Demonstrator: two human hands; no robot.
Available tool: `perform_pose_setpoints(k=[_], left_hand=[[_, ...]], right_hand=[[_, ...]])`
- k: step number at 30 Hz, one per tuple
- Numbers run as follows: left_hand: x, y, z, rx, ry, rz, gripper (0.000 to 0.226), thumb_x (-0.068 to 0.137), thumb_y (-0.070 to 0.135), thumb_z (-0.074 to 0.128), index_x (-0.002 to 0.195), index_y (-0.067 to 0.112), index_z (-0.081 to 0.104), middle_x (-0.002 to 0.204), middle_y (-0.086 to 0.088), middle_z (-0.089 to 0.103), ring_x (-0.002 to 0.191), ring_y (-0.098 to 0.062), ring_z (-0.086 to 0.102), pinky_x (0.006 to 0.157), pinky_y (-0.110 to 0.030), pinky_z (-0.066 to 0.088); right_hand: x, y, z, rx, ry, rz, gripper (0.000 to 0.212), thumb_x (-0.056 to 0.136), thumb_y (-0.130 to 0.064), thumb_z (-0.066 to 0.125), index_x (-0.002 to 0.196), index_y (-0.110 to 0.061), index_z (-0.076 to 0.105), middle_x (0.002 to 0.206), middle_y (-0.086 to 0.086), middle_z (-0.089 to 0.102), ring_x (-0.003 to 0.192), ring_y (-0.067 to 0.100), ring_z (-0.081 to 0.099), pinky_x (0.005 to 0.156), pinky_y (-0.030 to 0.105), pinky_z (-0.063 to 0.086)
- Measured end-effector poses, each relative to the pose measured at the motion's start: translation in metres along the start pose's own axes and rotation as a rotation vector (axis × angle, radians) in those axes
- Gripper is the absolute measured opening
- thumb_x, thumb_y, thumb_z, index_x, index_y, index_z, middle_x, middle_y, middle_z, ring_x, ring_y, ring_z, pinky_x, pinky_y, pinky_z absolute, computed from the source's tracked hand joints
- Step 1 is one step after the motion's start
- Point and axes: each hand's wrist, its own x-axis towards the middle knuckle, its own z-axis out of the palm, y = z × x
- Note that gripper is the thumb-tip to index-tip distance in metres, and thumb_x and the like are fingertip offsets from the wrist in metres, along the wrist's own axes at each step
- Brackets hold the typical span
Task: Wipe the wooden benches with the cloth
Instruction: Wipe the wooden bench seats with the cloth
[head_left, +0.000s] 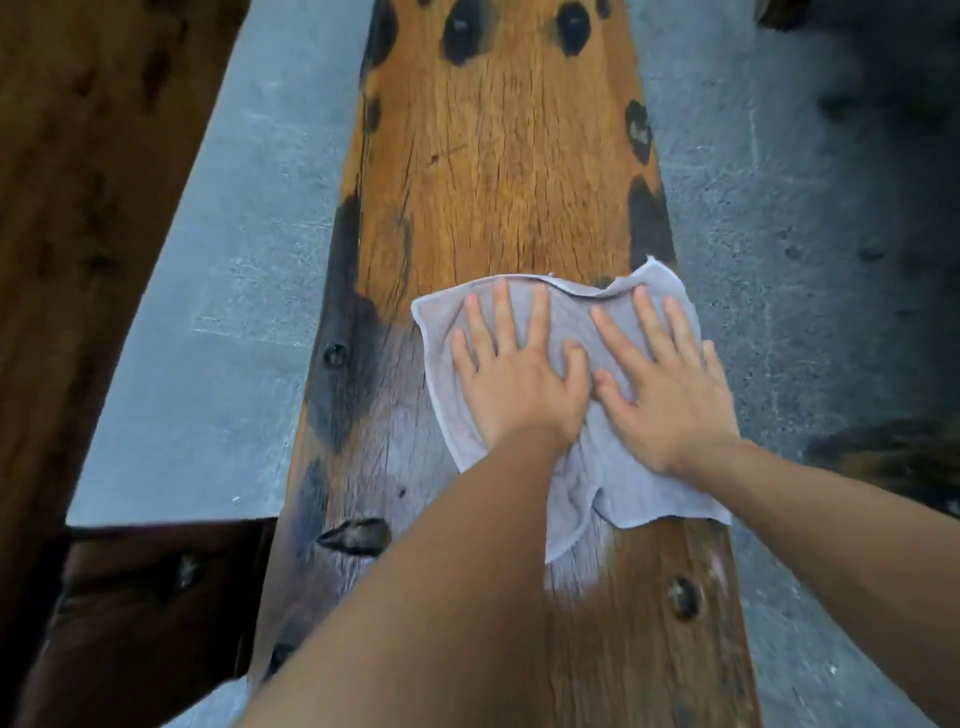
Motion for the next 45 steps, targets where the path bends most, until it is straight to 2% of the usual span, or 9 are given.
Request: perform_pose_setpoints(k=[9,14,21,25,28,31,35,38,45], left_hand=[[0.245,0.077,-0.014,-0.007,0.058,-0.185,0.067,0.098,0.055,0.024,0.16,0.037,0.005,0.169,0.0,-0.008,0.155,-0.031,-0.013,0.124,-0.051,-0.008],[0.296,0.09,-0.02,-0.03,0.047,-0.216,0.065,0.099,0.053,0.025,0.16,0.037,0.006,0.169,0.0,-0.006,0.155,-0.031,-0.013,0.124,-0.05,-0.008],[0.22,0.055,-0.024,-0.062,0.043,-0.155,0.059,0.103,0.048,0.026,0.16,0.036,0.013,0.17,0.003,0.002,0.156,-0.023,-0.005,0.126,-0.044,-0.004],[0.102,0.001,-0.026,-0.027,0.114,-0.28,0.061,0.1,0.045,0.036,0.158,0.034,0.023,0.169,0.002,0.014,0.156,-0.025,0.01,0.125,-0.046,0.01],[0.006,-0.033,-0.021,-0.029,0.127,-0.41,0.061,0.1,0.044,0.027,0.159,0.032,0.017,0.167,-0.001,0.019,0.155,-0.029,0.017,0.124,-0.049,0.016],[-0.033,-0.04,-0.018,-0.047,0.085,-0.455,0.058,0.099,0.044,0.019,0.155,0.035,0.011,0.166,-0.003,0.021,0.154,-0.031,0.018,0.123,-0.05,0.017],[-0.011,-0.04,-0.018,-0.028,0.083,-0.496,0.064,0.096,0.05,0.018,0.157,0.037,0.005,0.169,-0.005,0.007,0.155,-0.036,0.007,0.124,-0.053,0.01],[0.039,-0.051,-0.02,0.015,0.058,-0.421,0.069,0.095,0.058,0.022,0.159,0.04,0.002,0.169,-0.004,-0.004,0.155,-0.036,-0.005,0.124,-0.052,-0.001],[0.16,-0.048,-0.035,-0.007,0.066,-0.345,0.068,0.096,0.059,0.021,0.158,0.043,-0.003,0.169,0.002,-0.012,0.154,-0.033,-0.012,0.124,-0.051,-0.008]], right_hand=[[0.258,0.02,-0.039,0.081,0.052,-0.06,0.055,0.103,-0.046,0.018,0.156,-0.052,0.006,0.17,-0.01,-0.003,0.157,0.019,-0.005,0.124,0.056,0.008],[0.316,0.023,-0.045,0.086,0.014,-0.044,0.053,0.103,-0.048,0.014,0.155,-0.054,0.005,0.17,-0.013,-0.005,0.157,0.018,-0.008,0.125,0.056,0.001],[0.252,-0.014,-0.042,0.09,-0.039,0.091,0.059,0.102,-0.051,0.019,0.159,-0.046,0.003,0.171,-0.003,-0.006,0.157,0.021,-0.01,0.124,0.055,-0.004],[0.132,-0.054,-0.026,0.098,-0.014,-0.042,0.061,0.101,-0.053,0.025,0.159,-0.045,0.008,0.171,0.0,-0.002,0.157,0.023,-0.008,0.124,0.055,0.002],[0.055,-0.083,-0.01,0.092,-0.023,-0.172,0.06,0.1,-0.053,0.029,0.158,-0.044,0.021,0.17,0.0,0.006,0.158,0.023,0.0,0.123,0.057,0.01],[0.025,-0.092,-0.003,0.066,-0.03,-0.232,0.059,0.1,-0.053,0.031,0.157,-0.045,0.022,0.17,-0.002,0.009,0.158,0.022,0.002,0.122,0.058,0.012],[0.041,-0.088,-0.002,0.03,-0.009,-0.245,0.054,0.101,-0.054,0.029,0.155,-0.052,0.021,0.17,-0.007,0.009,0.158,0.02,0.002,0.122,0.059,0.009],[0.078,-0.089,-0.006,0.013,-0.017,-0.205,0.054,0.1,-0.058,0.023,0.153,-0.058,0.015,0.17,-0.013,0.004,0.157,0.015,-0.001,0.122,0.06,0.003],[0.192,-0.095,-0.026,0.027,-0.032,-0.098,0.058,0.097,-0.065,0.014,0.153,-0.059,0.003,0.169,-0.016,-0.006,0.156,0.014,-0.011,0.122,0.059,-0.004]])
